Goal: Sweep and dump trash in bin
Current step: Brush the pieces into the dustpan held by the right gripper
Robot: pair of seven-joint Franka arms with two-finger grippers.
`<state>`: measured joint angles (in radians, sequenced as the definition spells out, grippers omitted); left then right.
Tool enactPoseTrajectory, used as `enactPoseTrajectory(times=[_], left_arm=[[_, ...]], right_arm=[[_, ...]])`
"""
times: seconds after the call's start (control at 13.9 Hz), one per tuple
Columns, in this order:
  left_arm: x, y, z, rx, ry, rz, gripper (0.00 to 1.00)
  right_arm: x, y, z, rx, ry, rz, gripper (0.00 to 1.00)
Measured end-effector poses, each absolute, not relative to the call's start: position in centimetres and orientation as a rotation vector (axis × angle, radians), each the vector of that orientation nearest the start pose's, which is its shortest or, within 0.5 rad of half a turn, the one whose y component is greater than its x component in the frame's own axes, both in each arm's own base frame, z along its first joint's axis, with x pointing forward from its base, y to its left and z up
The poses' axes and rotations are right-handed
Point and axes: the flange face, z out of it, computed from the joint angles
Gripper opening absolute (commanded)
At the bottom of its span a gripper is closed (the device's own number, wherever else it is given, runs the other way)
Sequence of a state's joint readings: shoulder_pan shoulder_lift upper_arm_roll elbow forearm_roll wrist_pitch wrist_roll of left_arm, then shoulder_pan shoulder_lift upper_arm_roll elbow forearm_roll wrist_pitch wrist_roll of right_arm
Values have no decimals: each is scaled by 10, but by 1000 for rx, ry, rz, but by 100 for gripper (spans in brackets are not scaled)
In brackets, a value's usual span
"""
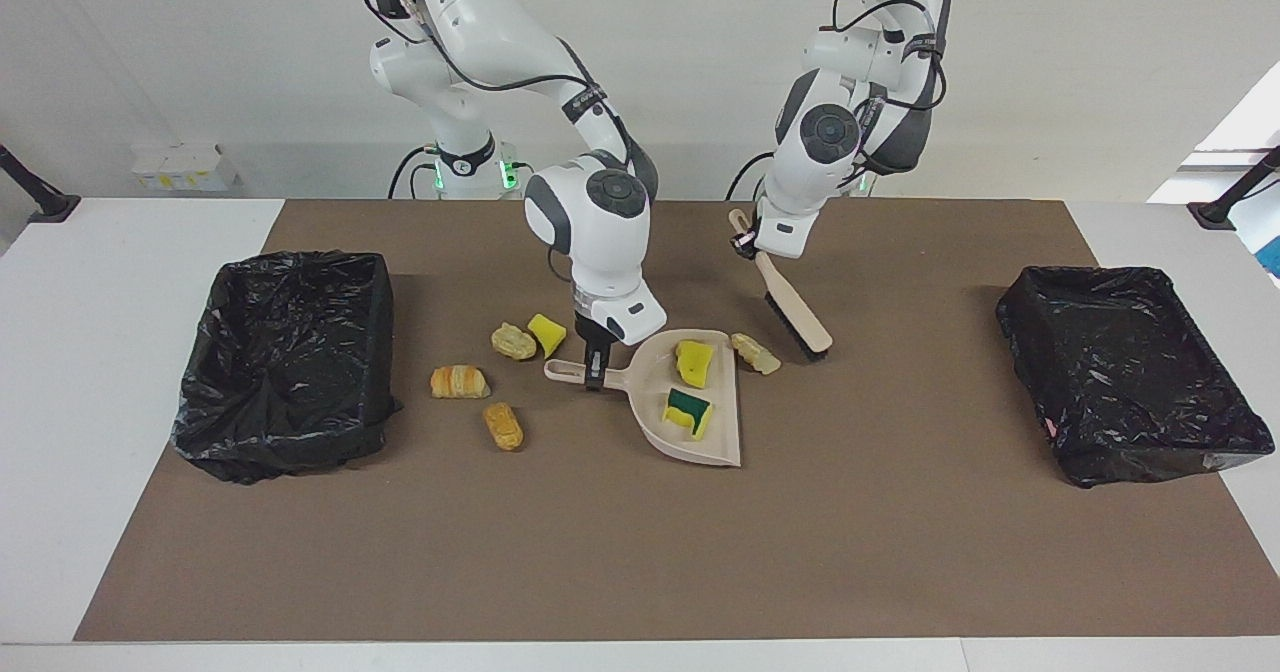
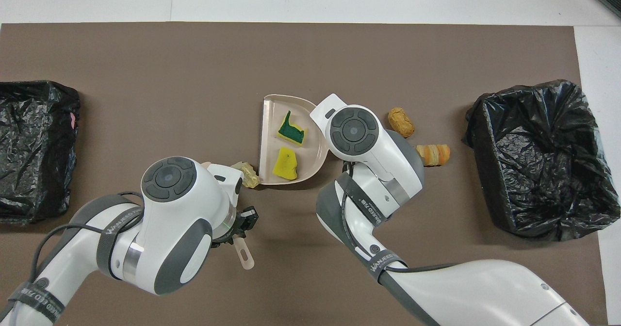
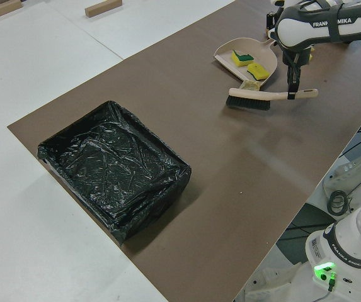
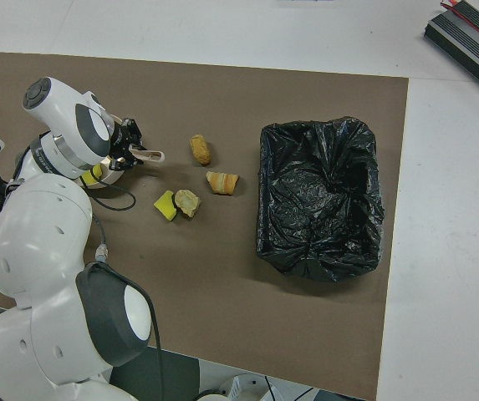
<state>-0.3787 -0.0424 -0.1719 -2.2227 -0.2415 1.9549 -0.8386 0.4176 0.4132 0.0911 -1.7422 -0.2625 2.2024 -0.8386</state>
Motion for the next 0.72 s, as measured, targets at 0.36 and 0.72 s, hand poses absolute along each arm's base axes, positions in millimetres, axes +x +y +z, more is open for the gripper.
enactPoseTrajectory(times=[0.36,0.72], left_arm=[[418,-290,377,-3235,-238,401,0],[447,-323,413,-3324,-167,284,0]], right_arm=[[585,310,344,-2443,-2268,-27,0],[578,318,349,-2420,-2416,91,0]])
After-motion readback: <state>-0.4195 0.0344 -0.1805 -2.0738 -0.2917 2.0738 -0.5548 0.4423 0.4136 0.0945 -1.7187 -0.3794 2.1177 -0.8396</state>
